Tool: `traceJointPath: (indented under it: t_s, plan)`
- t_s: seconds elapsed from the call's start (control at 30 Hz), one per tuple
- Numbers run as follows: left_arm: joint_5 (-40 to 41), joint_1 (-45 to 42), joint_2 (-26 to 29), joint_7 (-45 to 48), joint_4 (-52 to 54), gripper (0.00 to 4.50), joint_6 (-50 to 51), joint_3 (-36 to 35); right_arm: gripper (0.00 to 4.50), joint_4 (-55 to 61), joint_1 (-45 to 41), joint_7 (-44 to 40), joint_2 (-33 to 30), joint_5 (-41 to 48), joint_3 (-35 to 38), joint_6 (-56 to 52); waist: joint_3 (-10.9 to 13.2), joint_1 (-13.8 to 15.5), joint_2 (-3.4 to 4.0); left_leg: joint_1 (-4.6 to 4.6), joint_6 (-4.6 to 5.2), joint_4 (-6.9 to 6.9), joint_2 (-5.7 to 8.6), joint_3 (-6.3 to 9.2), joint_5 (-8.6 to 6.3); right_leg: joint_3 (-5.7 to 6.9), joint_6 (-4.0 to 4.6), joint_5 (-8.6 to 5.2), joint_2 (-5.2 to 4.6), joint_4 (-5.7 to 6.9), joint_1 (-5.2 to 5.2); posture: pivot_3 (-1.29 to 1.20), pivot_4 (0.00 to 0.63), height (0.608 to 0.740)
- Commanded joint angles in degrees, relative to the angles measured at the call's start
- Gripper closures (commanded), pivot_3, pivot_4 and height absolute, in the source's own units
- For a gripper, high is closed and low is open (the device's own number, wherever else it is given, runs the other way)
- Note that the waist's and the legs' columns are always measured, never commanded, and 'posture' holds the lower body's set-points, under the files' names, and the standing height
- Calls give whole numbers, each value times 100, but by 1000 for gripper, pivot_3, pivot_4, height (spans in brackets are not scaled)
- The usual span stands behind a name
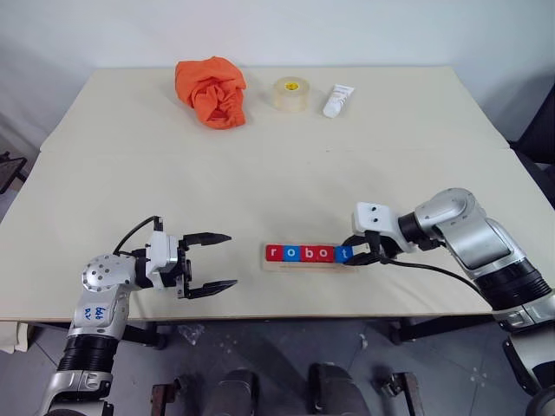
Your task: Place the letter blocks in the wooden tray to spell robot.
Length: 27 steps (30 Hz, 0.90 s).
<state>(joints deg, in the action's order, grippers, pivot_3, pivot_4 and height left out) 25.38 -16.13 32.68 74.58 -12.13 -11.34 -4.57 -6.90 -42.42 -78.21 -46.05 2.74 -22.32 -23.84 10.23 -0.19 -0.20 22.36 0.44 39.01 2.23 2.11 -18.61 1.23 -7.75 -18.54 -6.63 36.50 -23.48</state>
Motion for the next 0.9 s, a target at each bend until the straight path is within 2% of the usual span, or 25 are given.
traceJointPath:
  t_s: [0.03, 0.3, 0.4, 0.43, 0.6, 0.9]
  plan:
    - [83, 27, 63, -32, 159, 0, -39, -137, 3043, 82, -91, -31, 59, 2, 90, -18, 0, -1, 0, 0, 0, 0, 0, 0, 0, 1, 0, 0, 0, 0, 0, 0, 150, 740]
    - [63, -5, 49, -53, 121, 0, -65, -133, 3043, -17, -68, -38, 98, -40, 67, 55, 0, -3, 0, 0, 0, 0, -1, 0, 0, 0, 0, 0, 0, 0, 0, 0, 150, 740]
    - [54, -35, 44, -52, 79, 0, -77, -128, 2041, -17, -90, -73, 76, -60, 58, 73, 0, -1, 0, -1, 0, 0, 0, 0, 0, 1, 0, 0, 0, 0, 0, 0, 150, 740]
    - [52, -47, 44, -49, 62, 0, -82, -127, 1580, -17, -100, -82, 76, -63, 62, 74, 0, 0, 0, -1, 0, 0, 0, 0, 0, 0, 0, 0, 0, 1, 0, 0, 150, 740]
    - [58, -72, 50, -35, 18, 0, -88, -132, 36, 276, -155, -85, -26, 105, 342, -161, 0, 3, 0, 0, 0, 0, 1, 0, 0, 0, 0, 0, 0, 0, 0, 0, 150, 740]
    - [35, -256, 1, 22, -219, 0, -124, -82, 36, 694, 216, 178, -303, 318, 903, -488, 0, 10, 0, 1, -1, -1, 0, 2, 0, 1, 0, 0, -2, -1, 0, 0, 150, 740]
